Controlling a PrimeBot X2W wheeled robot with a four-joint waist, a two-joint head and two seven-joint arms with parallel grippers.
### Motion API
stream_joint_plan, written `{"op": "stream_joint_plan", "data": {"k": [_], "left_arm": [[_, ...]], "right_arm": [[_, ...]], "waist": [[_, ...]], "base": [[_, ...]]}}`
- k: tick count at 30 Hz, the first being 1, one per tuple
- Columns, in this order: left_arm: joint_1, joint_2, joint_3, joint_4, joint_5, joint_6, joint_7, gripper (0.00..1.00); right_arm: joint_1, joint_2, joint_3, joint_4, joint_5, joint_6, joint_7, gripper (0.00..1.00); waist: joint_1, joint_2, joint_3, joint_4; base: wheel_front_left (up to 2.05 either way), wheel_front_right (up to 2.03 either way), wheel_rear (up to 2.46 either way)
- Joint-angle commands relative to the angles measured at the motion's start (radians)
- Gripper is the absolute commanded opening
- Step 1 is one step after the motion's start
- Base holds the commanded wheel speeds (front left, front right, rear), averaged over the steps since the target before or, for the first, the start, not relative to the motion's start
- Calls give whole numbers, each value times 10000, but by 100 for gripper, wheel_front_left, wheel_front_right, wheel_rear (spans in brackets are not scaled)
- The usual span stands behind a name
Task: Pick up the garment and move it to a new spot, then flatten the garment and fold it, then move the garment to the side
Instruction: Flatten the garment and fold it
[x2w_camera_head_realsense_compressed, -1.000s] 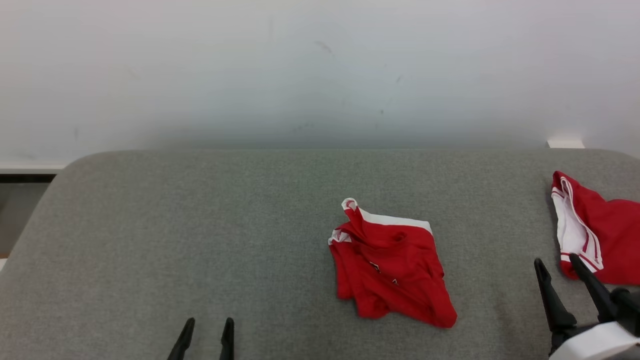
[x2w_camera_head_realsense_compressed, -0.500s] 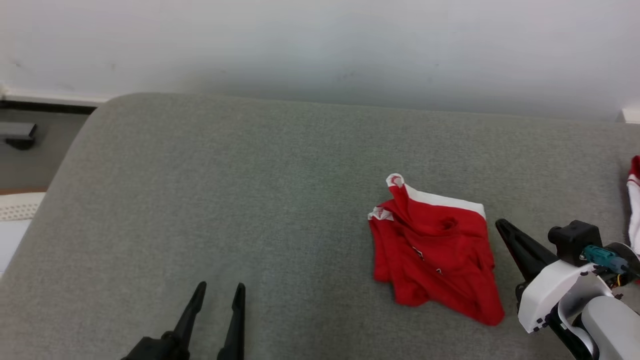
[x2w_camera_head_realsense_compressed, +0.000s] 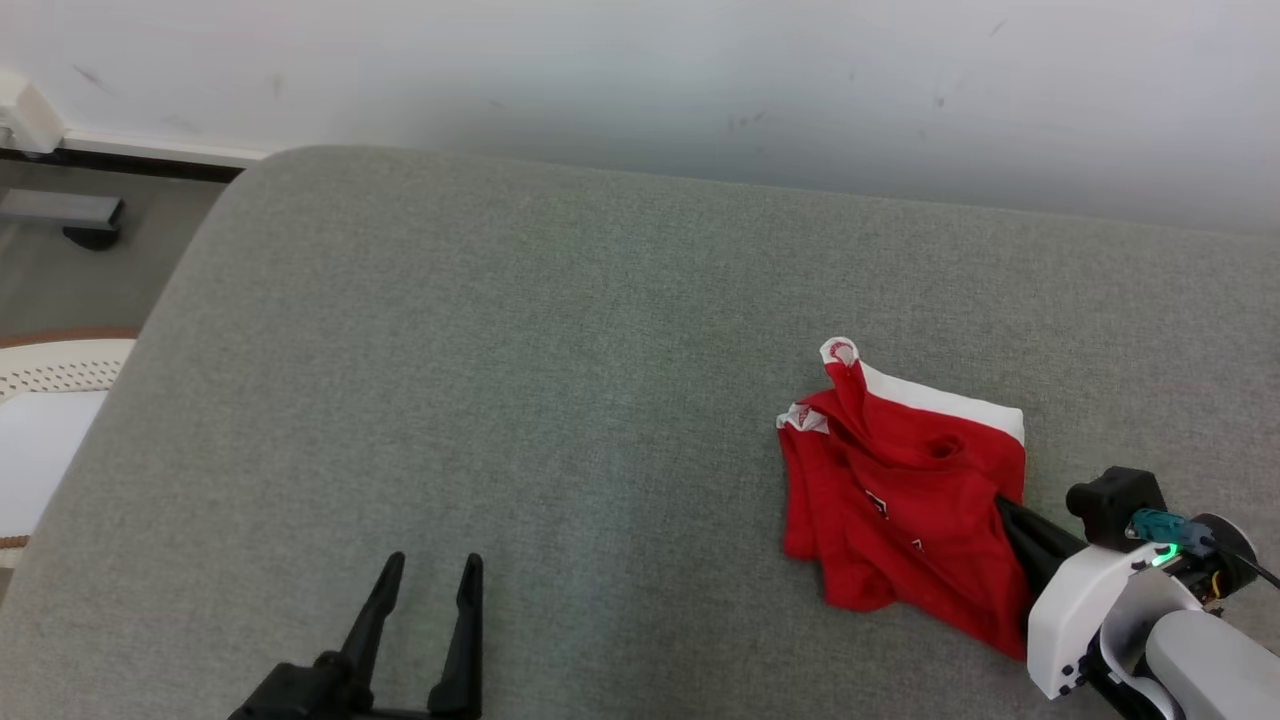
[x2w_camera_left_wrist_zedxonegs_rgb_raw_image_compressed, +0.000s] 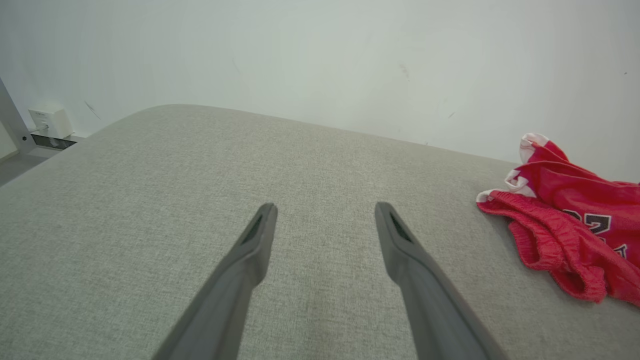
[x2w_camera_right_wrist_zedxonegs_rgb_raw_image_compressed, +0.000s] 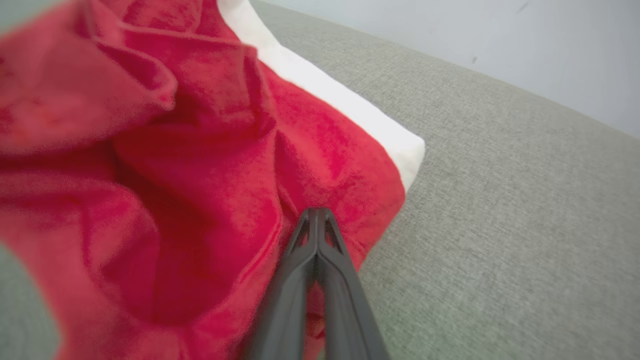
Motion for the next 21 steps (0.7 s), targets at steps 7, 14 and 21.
{"op": "stream_joint_plan", "data": {"k": [7, 14, 21], "left_arm": [[-19, 35, -17, 54, -116, 69, 0, 100], [175, 35, -61, 52, -167, 135, 0, 100], [460, 35, -117, 44, -234, 237, 0, 100]], "right_arm": [[-383, -139, 1359, -522, 728, -21, -175, 0], [-560, -229, 2693, -1169, 1253, -21, -6, 0], [-328, -303, 3767, -1712, 1739, -21, 259, 0]], "waist": [[-1, -1, -193, -34], [-1, -1, -533, -47], [-1, -1, -988, -36]], "base": [[0, 0, 0], [0, 0, 0], [0, 0, 0]]}}
